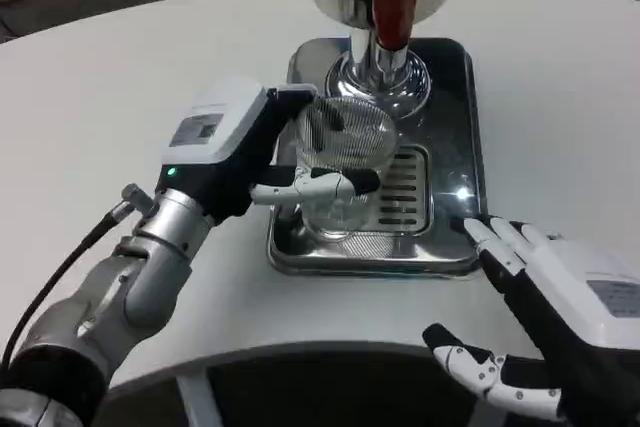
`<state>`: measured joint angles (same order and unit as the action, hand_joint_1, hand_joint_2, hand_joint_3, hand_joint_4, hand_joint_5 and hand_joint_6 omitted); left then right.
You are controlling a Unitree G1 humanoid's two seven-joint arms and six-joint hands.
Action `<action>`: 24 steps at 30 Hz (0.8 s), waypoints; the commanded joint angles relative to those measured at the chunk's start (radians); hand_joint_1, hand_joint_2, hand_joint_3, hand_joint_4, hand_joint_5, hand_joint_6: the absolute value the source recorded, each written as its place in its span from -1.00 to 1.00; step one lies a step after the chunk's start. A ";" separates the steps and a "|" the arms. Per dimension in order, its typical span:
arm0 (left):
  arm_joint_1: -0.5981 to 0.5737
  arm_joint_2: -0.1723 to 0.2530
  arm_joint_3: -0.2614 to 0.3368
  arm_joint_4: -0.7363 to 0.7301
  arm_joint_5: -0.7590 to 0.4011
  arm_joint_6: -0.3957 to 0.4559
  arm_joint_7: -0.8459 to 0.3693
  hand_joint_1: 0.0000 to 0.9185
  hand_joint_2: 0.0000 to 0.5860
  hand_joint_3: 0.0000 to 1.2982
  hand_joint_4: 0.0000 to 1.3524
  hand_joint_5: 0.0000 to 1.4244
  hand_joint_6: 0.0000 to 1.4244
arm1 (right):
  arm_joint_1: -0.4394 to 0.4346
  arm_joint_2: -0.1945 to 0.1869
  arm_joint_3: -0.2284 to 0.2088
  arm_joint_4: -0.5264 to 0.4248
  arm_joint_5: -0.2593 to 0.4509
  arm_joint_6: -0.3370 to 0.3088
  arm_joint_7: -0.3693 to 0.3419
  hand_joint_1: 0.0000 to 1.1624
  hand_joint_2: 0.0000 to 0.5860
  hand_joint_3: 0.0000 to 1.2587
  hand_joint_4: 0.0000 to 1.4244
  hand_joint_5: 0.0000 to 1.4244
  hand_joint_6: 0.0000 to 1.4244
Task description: Grasp the cup under the faucet to collect the drink, then remove the cup.
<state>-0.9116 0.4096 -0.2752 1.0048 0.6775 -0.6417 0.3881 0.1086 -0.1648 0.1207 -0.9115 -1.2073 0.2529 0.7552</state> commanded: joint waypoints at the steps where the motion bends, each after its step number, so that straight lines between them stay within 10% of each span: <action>1: -0.029 -0.005 -0.031 0.029 0.012 0.015 0.045 -0.09 -0.24 0.60 0.69 0.85 1.00 | 0.016 0.000 -0.014 -0.020 0.018 -0.007 0.016 -0.42 0.31 -0.94 -1.00 -1.00 -1.00; 13: -0.055 0.001 -0.087 0.049 0.007 0.067 -0.002 -0.18 -0.31 0.25 0.26 0.50 0.79 | 0.015 -0.007 -0.037 -0.016 0.048 -0.008 0.024 -0.42 0.31 -0.94 -1.00 -1.00 -1.00; 20: -0.072 -0.001 -0.109 0.049 -0.002 0.098 -0.073 -0.50 -0.43 -0.48 -0.48 -0.31 -0.12 | 0.024 -0.010 -0.041 -0.018 0.058 -0.009 0.022 -0.42 0.31 -0.94 -1.00 -1.00 -1.00; 24: -0.077 -0.002 -0.117 0.044 -0.002 0.111 -0.099 -0.56 -0.45 -0.58 -0.59 -0.42 -0.25 | 0.029 -0.013 -0.044 -0.020 0.065 -0.009 0.022 -0.42 0.31 -0.94 -1.00 -1.00 -1.00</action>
<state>-0.9901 0.4041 -0.3797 1.0424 0.6732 -0.5470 0.3099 0.1229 -0.1711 0.0817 -0.9123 -1.1504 0.2526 0.7684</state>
